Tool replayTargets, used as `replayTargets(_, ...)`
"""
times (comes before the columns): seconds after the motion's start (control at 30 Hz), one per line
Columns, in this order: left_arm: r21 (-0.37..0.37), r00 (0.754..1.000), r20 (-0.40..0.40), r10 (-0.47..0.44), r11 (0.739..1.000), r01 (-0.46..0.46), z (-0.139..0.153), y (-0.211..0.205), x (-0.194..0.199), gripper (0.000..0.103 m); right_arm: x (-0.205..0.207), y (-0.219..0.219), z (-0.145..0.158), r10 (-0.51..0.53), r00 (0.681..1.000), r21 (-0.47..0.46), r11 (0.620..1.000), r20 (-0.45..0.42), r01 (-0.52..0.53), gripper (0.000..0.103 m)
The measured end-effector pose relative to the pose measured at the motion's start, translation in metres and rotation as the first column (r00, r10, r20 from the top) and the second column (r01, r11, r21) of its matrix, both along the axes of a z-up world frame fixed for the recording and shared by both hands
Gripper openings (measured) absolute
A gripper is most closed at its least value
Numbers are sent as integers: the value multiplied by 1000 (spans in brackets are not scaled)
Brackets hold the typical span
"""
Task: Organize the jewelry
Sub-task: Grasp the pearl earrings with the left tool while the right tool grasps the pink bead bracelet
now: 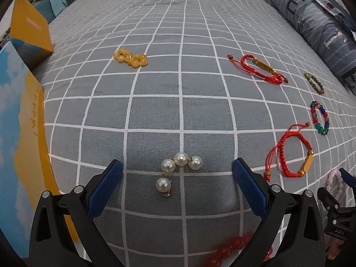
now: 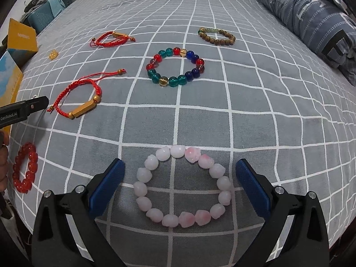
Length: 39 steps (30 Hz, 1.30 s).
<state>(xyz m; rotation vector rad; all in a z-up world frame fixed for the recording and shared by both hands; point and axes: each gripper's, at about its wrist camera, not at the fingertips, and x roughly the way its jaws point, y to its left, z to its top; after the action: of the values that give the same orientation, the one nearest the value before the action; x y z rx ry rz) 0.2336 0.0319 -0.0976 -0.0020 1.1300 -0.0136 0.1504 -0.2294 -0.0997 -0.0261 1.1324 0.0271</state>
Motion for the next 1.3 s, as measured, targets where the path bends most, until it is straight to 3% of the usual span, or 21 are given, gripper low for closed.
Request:
replayTargets(0.13, 2, 1000, 4, -4, 1000, 4, -1, 1, 0, 96, 1, -3, 0, -8, 1000, 13, 1000, -8, 8, 96)
replayTargets(0.23, -1, 1000, 10, -10, 1000, 10, 0, 2, -1, 87, 1, -3, 1, -12, 1000, 13, 1000, -9, 12, 95)
replayTargets(0.33, -6, 1000, 15, -2, 1000, 2, 4, 3, -7, 74, -1, -3, 4, -16, 1000, 11, 1000, -6, 16, 86)
replayTargets(0.53, -13, 1000, 20, 9, 1000, -9, 7, 4, -12, 39, -6, -8, 9, -29, 1000, 19, 999, -5, 29, 58)
replayTargets(0.6, -15, 1000, 18, 3, 1000, -3, 7, 2, -13, 17, -6, -8, 11, -26, 1000, 17, 1000, -5, 26, 44)
replayTargets(0.63, -16, 1000, 18, 1, 1000, -1, 8, 1, -14, 11, -7, -8, 11, -24, 1000, 16, 1000, -5, 24, 39)
replayTargets(0.67, -20, 1000, 19, 2, 1000, -2, 8, 1, -14, 11, -7, -8, 12, -22, 1000, 19, 1000, -5, 22, 25)
replayTargets(0.7, -17, 1000, 22, 1, 1000, -1, 9, -1, -17, 11, -7, -7, 14, -21, 1000, 20, 1000, -7, 21, 21)
replayTargets(1.3, -40, 998, 67, 8, 999, -6, 21, -6, -30, 11, -14, -10, 30, -20, 997, 94, 996, 80, 12, 20)
